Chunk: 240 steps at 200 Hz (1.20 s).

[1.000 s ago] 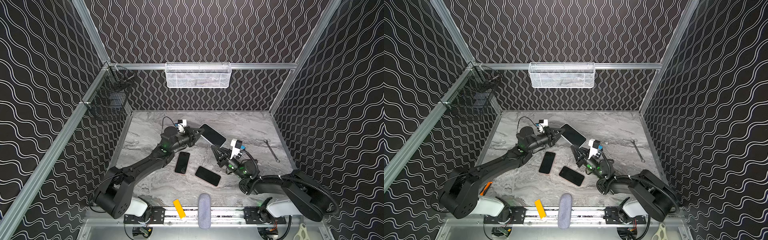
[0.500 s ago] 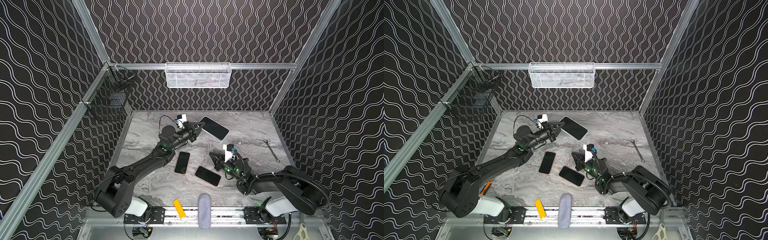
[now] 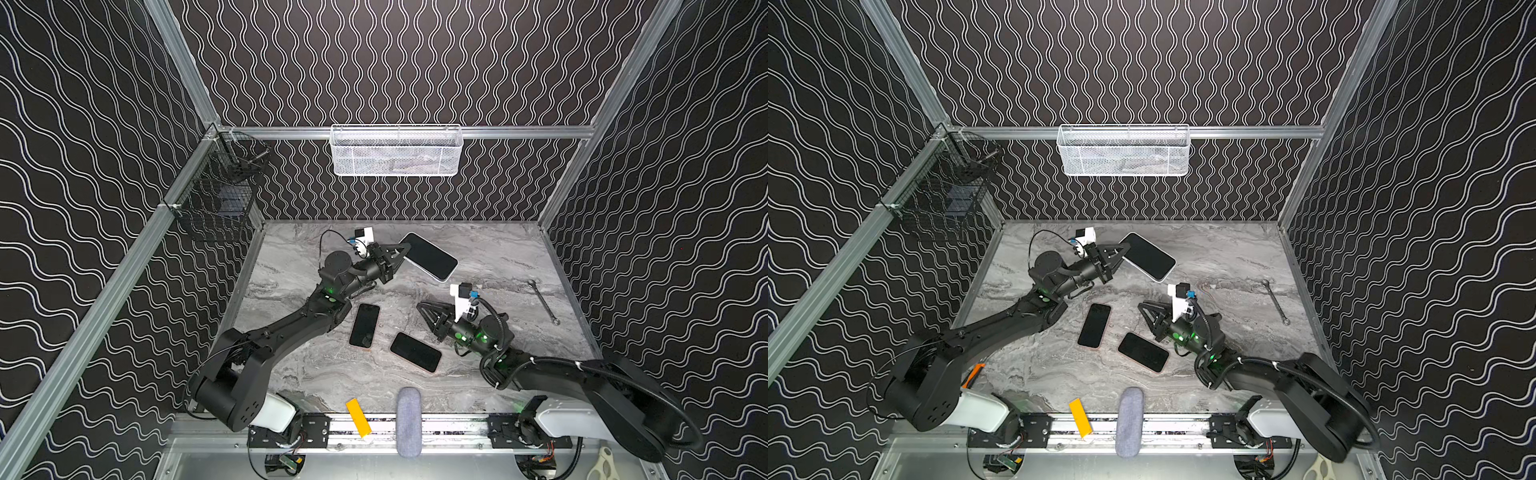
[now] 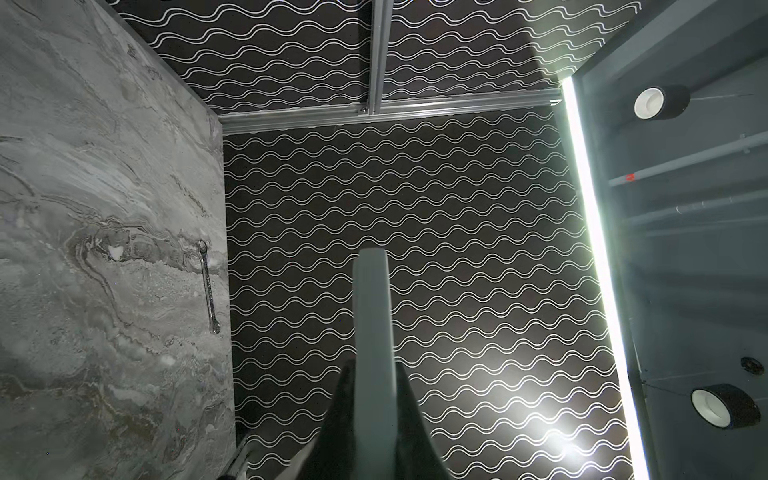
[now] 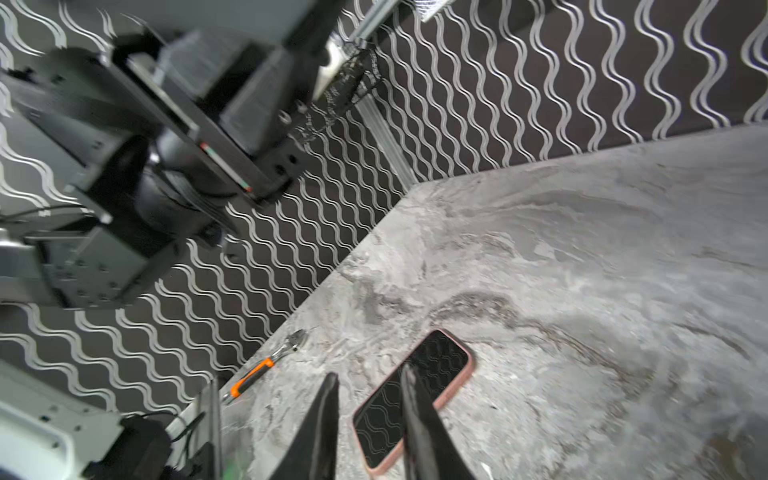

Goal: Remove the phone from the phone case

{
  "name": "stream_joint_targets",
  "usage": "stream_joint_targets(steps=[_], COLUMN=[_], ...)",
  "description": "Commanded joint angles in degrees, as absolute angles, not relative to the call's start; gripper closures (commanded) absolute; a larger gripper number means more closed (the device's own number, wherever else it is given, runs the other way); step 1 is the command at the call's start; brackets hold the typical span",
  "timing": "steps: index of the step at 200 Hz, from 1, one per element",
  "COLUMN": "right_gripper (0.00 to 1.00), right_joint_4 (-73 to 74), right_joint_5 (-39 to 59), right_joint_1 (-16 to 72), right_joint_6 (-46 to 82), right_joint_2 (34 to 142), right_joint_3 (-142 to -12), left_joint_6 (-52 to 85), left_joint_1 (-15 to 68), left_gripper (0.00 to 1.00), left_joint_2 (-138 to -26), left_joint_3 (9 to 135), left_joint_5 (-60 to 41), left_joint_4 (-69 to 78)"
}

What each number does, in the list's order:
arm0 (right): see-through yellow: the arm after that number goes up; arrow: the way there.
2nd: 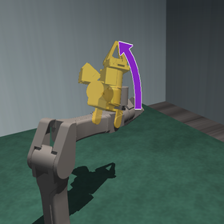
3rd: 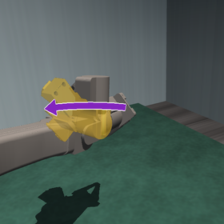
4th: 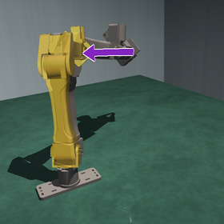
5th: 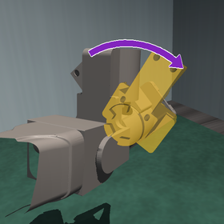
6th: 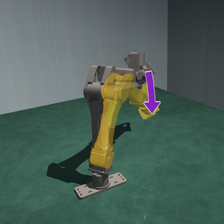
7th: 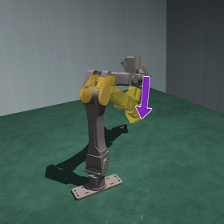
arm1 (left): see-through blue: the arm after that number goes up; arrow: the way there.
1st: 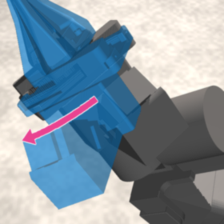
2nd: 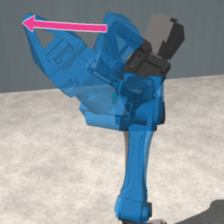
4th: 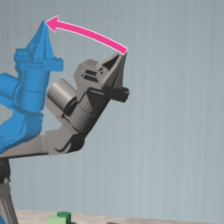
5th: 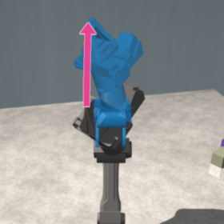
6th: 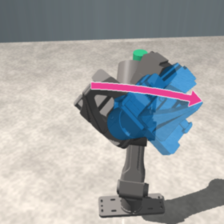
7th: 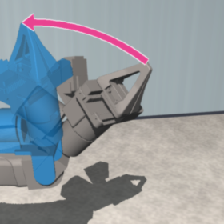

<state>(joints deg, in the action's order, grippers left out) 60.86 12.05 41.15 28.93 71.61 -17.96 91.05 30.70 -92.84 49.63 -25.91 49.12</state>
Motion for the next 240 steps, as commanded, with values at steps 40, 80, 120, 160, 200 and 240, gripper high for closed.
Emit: stream_joint_targets(steps=[40,80,120,160,200,240], right_gripper=[0.56,0.38,0.21,0.08,0.02,0.01], right_joint_4=[38.6,18.6,3.6,3.3,-2.5,-6.6], right_joint_5=[38.8,47.9,50.6,48.7,48.3,46.7], right_joint_1=[27.6,20.1,17.4,16.7,16.9,18.5], right_joint_6=[27.7,17.3,7.7,6.0,2.2,-2.3], right_joint_2=[61.1,58.7,59.7,59.5,61.2,64.5], right_joint_3=[-22.4,-30.5,-39.6,-42.9,-49.4,-54.1], left_joint_6=[79.2,65.7,40.4,17.6,10.5,6.6], left_joint_1=[29.6,25.5,21.9,21.8,20.2,19.6], left_gripper=[1.00,1.00,1.00,1.00,1.00,1.00], left_joint_2=[-91.7,-88.0,-88.5,-91.3,-91.4,-90.8], left_joint_3=[51.7,55.7,69.8,81.8,83.8,83.6], left_joint_5=[-27.3,-30.3,-37.9,-42.8,-51.3,-54.8], left_joint_4=[44.4,28.0,-0.9,-20.1,-24.4,-25.9])
